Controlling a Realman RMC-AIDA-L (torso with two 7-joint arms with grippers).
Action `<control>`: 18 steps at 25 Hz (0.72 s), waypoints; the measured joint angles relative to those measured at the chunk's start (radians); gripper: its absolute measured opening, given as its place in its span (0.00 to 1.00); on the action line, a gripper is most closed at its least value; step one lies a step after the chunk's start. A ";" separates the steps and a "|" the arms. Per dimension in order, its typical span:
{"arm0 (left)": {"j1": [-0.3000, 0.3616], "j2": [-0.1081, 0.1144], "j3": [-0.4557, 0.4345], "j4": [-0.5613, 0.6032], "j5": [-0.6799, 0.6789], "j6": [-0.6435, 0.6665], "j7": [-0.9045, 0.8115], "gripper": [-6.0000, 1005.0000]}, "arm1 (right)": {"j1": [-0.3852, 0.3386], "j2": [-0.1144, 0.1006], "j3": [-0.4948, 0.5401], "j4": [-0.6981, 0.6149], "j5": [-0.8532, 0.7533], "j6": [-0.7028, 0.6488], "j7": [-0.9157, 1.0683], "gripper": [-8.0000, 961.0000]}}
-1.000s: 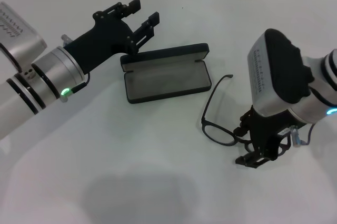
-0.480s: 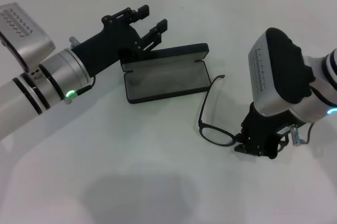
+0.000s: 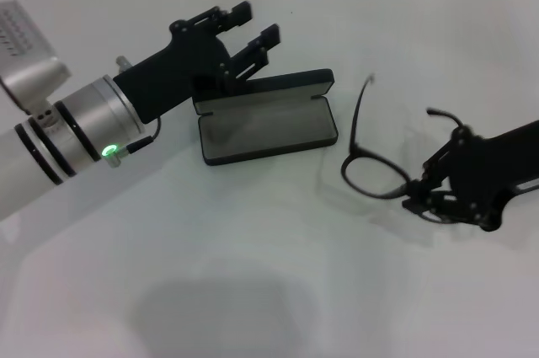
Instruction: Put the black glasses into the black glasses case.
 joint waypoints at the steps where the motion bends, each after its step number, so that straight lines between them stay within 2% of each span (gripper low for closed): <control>1: 0.000 0.003 0.000 -0.003 0.014 0.056 -0.014 0.52 | -0.020 0.001 0.042 0.019 0.037 -0.006 -0.068 0.12; 5: -0.005 0.027 0.000 -0.007 0.067 0.218 -0.069 0.52 | -0.057 -0.001 0.145 0.205 0.213 0.001 -0.361 0.12; 9: -0.041 0.051 0.000 -0.007 0.143 0.328 -0.132 0.52 | -0.066 -0.004 0.178 0.394 0.361 0.004 -0.656 0.12; 11: -0.062 0.053 0.000 -0.006 0.169 0.336 -0.154 0.52 | -0.074 -0.002 0.179 0.457 0.421 -0.003 -0.814 0.12; 13: -0.087 0.052 0.000 -0.006 0.200 0.336 -0.172 0.52 | -0.080 0.001 0.176 0.478 0.454 -0.006 -0.885 0.12; 18: -0.132 0.043 0.000 -0.008 0.263 0.336 -0.178 0.52 | -0.077 -0.002 0.175 0.486 0.471 -0.006 -0.901 0.12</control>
